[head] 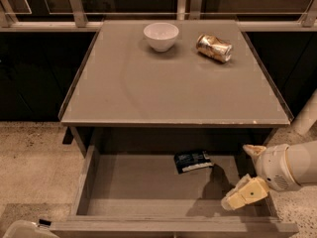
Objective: Pick rxbar blueberry from top drawer and place on counter
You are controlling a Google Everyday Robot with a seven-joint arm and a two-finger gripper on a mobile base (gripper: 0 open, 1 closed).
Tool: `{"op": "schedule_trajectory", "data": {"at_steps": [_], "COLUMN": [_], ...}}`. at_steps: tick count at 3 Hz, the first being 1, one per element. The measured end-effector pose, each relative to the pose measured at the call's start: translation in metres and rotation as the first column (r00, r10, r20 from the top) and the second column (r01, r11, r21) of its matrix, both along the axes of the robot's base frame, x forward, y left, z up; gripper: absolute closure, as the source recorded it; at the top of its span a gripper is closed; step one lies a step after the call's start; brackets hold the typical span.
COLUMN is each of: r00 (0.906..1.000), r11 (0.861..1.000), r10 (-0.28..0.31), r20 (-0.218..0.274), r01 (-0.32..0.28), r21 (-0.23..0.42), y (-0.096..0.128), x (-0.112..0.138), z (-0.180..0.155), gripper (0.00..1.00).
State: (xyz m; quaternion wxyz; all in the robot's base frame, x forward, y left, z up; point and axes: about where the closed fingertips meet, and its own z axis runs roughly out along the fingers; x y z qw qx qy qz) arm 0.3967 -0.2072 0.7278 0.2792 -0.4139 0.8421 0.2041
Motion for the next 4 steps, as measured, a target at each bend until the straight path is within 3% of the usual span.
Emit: {"op": "schedule_trajectory", "data": {"at_steps": [1, 3, 4], "r00": [0.9997, 0.9983, 0.9965], "r11": [1.0, 0.999, 1.0], "r10": [-0.016, -0.045, -0.017], "r20": [0.018, 0.036, 0.082], "r01": [0.016, 0.045, 0.017], "r21": [-0.008, 0.001, -0.006], "y": [-0.002, 0.01, 0.026], "x": [0.005, -0.001, 0.005], "z": [-0.001, -0.035, -0.051], "gripper": [0.0, 0.0, 0.0]}}
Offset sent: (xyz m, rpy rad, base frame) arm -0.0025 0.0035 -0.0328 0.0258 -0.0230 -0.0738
